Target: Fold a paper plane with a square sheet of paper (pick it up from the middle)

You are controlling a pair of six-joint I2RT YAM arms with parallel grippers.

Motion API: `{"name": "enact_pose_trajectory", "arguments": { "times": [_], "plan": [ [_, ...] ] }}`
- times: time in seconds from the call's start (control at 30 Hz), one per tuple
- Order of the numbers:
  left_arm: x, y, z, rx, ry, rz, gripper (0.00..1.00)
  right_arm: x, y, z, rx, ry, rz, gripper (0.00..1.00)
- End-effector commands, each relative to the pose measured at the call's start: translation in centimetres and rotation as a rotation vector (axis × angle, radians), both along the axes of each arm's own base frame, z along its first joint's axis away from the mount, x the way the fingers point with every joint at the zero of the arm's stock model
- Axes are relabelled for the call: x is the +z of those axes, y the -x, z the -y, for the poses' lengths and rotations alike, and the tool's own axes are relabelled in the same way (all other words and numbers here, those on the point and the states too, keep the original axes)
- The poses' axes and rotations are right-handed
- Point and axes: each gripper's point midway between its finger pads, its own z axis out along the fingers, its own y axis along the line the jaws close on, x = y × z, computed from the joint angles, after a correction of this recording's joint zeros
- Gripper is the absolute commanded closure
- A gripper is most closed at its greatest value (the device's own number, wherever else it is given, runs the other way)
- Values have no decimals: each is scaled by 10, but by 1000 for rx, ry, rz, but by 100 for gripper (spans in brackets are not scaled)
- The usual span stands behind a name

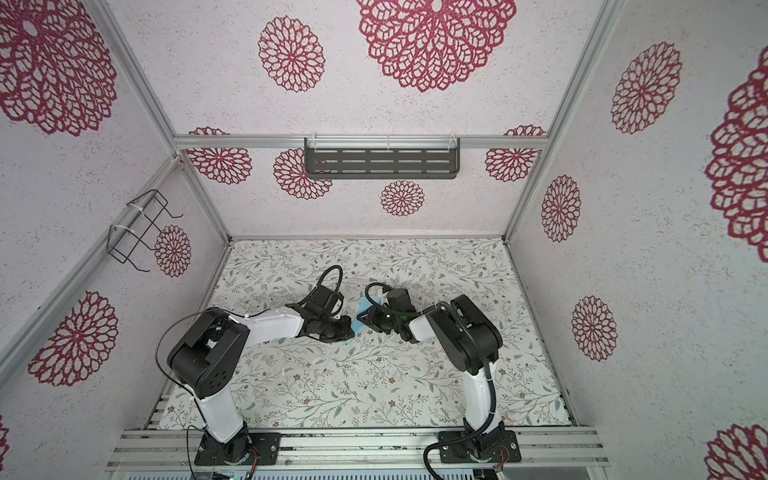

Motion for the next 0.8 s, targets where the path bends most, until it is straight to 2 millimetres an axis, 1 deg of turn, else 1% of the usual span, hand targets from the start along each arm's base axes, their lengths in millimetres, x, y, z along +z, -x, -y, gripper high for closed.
{"name": "enact_pose_trajectory", "arguments": {
  "times": [0.0,0.2,0.37,0.43,0.57,0.63,0.7,0.77],
  "plan": [
    [-2,-7,-5,8,-44,22,93,-46,6,28,-85,144,-124,72],
    [-8,-5,-12,16,-77,14,93,-50,7,31,-89,160,-135,72],
    [-5,-7,-16,23,-87,23,94,-54,9,34,-93,177,-147,72],
    [0,-8,-14,19,-73,30,93,-55,9,35,-93,184,-148,72],
    [16,-14,-6,11,-29,59,92,-57,10,36,-92,195,-153,72],
    [19,-16,-6,11,-38,69,91,-58,10,36,-93,195,-153,72],
    [17,-18,-10,16,-66,72,91,-59,10,36,-94,196,-155,72],
    [9,-16,-14,18,-93,52,90,-59,10,36,-93,197,-156,72]
  ]
}}
